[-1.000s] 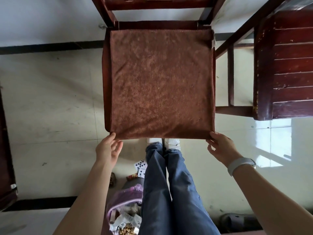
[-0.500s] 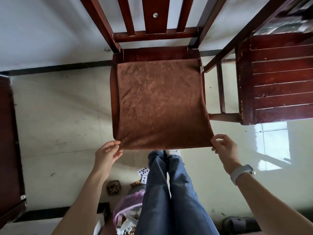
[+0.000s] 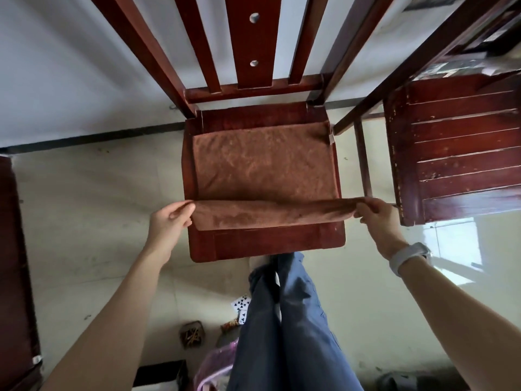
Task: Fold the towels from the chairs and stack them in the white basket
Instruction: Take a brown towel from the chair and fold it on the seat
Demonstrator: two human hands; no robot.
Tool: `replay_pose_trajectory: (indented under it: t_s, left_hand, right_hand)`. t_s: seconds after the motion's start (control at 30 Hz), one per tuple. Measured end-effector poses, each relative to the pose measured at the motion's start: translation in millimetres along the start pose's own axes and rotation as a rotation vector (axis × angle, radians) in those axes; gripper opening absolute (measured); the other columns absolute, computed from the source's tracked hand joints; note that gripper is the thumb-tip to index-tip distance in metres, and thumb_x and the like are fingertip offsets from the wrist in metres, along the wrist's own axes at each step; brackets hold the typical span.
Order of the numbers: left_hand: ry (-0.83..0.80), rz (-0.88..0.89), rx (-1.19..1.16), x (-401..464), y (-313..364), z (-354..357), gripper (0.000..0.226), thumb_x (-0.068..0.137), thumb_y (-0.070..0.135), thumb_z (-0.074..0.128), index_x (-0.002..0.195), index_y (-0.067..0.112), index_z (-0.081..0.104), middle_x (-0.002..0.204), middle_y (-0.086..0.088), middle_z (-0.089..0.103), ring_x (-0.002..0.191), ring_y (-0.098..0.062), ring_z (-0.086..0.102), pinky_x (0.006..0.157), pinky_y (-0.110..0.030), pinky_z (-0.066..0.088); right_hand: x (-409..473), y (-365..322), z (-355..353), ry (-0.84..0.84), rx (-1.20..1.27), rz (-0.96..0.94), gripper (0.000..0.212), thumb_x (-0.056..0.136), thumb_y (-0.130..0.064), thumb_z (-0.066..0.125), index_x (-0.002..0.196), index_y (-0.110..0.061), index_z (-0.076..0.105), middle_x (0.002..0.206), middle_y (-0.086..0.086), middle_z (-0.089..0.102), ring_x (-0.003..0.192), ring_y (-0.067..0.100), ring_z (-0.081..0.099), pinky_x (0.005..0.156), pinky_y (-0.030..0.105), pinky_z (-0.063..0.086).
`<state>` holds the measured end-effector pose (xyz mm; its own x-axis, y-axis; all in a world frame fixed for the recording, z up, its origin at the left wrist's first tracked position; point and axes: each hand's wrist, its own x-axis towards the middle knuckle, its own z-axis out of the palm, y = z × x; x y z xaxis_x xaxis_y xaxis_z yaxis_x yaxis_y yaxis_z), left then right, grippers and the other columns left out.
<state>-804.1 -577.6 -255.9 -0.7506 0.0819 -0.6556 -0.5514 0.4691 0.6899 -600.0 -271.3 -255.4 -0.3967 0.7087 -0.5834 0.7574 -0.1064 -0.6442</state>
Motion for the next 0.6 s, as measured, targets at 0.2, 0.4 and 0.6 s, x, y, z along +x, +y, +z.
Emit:
replay_pose_trajectory:
  t_s: [0.2,0.4,0.6]
  left_hand:
    - [0.039,0.02,0.066,50.1,28.4,13.0,0.016,0.093,0.023,0.051,0.105,0.014,0.057,0.102,-0.005,0.059,0.1,-0.019,0.057,0.093,-0.035,0.046]
    - [0.158,0.054,0.108,96.9,46.9,35.2,0.014,0.092,0.033,0.05,0.084,0.023,0.057,0.082,0.006,0.056,0.091,-0.016,0.055,0.084,-0.033,0.045]
    - [0.247,0.085,0.182,141.8,44.8,54.6,0.032,0.092,0.028,0.049,0.11,0.002,0.057,0.083,0.003,0.054,0.087,-0.015,0.051,0.077,-0.03,0.042]
  right_hand:
    - [61.6,-40.7,11.8,-0.035,0.049,0.051,0.015,0.089,-0.009,0.048,0.1,-0.008,0.058,0.082,0.001,0.056,0.08,0.018,0.052,0.091,0.046,0.051]
    - [109.4,-73.2,35.9,0.056,-0.108,-0.151,0.026,0.093,-0.011,0.043,0.114,-0.001,0.055,0.102,0.011,0.058,0.093,0.021,0.053,0.067,0.018,0.04]
    - [154.8,-82.1,62.7,0.085,-0.165,-0.171,0.028,0.094,-0.011,0.042,0.116,0.002,0.054,0.113,0.019,0.061,0.103,0.029,0.056,0.07,0.015,0.034]
